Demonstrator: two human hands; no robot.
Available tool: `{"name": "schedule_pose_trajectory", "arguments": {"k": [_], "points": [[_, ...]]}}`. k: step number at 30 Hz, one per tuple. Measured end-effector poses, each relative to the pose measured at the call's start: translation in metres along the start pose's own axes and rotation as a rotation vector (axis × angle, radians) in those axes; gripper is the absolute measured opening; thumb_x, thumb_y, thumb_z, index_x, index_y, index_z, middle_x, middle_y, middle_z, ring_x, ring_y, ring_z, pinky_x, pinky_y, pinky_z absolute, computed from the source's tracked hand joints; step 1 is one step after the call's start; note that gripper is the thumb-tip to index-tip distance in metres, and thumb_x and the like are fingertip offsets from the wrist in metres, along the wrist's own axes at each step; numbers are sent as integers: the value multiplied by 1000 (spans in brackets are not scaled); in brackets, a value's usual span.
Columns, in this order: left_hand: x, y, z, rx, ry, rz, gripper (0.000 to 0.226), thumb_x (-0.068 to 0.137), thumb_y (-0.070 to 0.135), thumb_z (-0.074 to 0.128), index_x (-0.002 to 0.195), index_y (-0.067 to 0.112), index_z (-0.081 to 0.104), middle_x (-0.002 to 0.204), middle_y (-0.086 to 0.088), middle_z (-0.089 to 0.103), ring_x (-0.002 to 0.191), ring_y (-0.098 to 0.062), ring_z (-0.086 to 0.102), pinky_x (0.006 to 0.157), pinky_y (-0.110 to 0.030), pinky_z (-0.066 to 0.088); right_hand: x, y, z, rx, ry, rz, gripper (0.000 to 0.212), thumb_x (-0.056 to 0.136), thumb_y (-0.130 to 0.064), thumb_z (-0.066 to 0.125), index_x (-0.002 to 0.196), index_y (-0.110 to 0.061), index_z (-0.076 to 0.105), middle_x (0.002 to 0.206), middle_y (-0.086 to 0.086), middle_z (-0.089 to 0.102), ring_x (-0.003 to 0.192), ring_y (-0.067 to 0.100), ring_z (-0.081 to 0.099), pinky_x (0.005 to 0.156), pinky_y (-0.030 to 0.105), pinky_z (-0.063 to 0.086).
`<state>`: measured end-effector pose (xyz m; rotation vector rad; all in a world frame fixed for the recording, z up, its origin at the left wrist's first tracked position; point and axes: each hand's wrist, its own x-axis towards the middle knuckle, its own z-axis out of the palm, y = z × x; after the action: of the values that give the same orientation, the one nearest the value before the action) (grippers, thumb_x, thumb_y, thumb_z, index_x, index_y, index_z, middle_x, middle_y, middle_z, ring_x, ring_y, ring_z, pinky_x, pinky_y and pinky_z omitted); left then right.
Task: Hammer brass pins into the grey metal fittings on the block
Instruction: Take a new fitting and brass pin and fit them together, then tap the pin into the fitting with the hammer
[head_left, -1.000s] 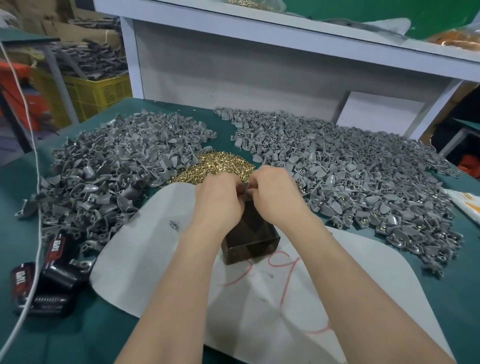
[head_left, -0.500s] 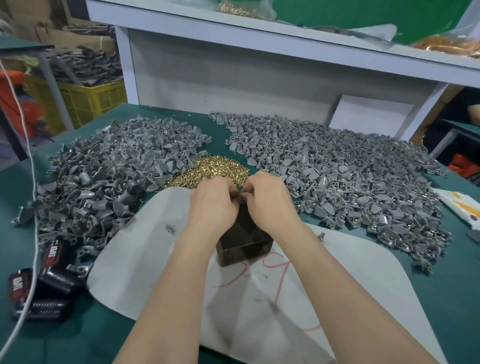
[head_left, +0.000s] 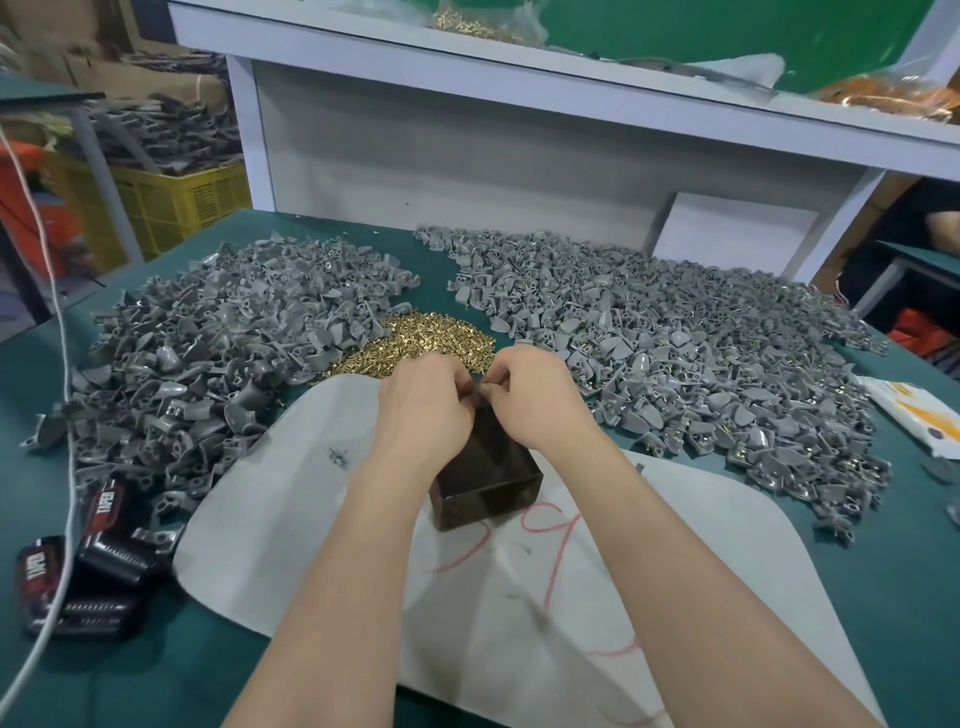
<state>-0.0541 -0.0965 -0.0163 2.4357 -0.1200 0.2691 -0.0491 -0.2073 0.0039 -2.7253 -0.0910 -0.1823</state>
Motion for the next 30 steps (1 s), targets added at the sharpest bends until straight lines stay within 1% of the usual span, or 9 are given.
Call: {"name": "schedule_pose_trajectory", "arguments": {"k": [5,9,14,16,20,22,24,28,30], "points": [[0,-1,-1,17,-3,-2,7,88,20,63,87,19,69,89,-5,67,91,-29,59,80,-39,50,-1,-1,1,-28,7,-42,13,90,-17,58,94,-15,70,101,7,66,97,25,59,83,32,48],[-1,-1,-3,-18,-22,-46,12,87,23,63,77,29,61,79,9,61,95,-22,60,90,-39,47,-12,28,-8,224,80,79,27,92,-25,57,118,-17,64,113,1,66,104,20,60,96,34,46],[-1,0,-4,-28,-45,-70,14,88,22,63,77,30,59,80,11,59,95,-20,60,93,-42,46,-21,51,-2,-208,-197,325,24,86,-34,61,82,-12,53,85,5,61,81,25,60,70,34,50],[-1,-1,-5,-31,-53,-70,13,88,23,63,78,30,59,81,11,60,95,-20,59,93,-42,46,-16,52,-2,-171,-226,309,19,88,-27,58,84,-9,55,86,8,60,78,26,58,64,32,45],[-2,-1,-5,-18,-47,-76,14,88,24,62,77,30,58,77,12,57,95,-19,59,92,-40,45,-13,60,-22,154,-101,354,15,90,-17,56,98,-4,59,91,13,65,73,25,65,69,37,54],[-1,-1,-5,-15,-44,-82,13,88,24,62,77,29,58,77,11,58,94,-20,59,91,-39,45,-15,60,-33,237,-20,310,9,91,-18,55,95,-9,56,84,9,65,66,23,68,66,40,56],[-1,0,-5,-3,-39,-82,13,88,24,63,76,28,58,79,9,60,94,-21,60,90,-38,46,-21,57,-42,156,78,180,17,92,-24,54,108,-17,55,80,-1,62,65,18,63,57,30,48],[-2,0,-5,-19,-32,-75,6,88,23,65,82,23,67,90,0,69,97,-25,61,88,-38,49,-46,37,-40,153,370,-109,47,93,-22,54,136,-40,45,116,-11,65,89,10,62,84,27,51],[-1,-1,-6,-22,-21,-73,6,87,19,64,85,19,71,90,-2,70,95,-26,62,85,-37,50,-54,30,-27,82,242,-183,49,94,-19,53,134,-45,45,126,-14,60,98,11,64,93,33,50]]}}
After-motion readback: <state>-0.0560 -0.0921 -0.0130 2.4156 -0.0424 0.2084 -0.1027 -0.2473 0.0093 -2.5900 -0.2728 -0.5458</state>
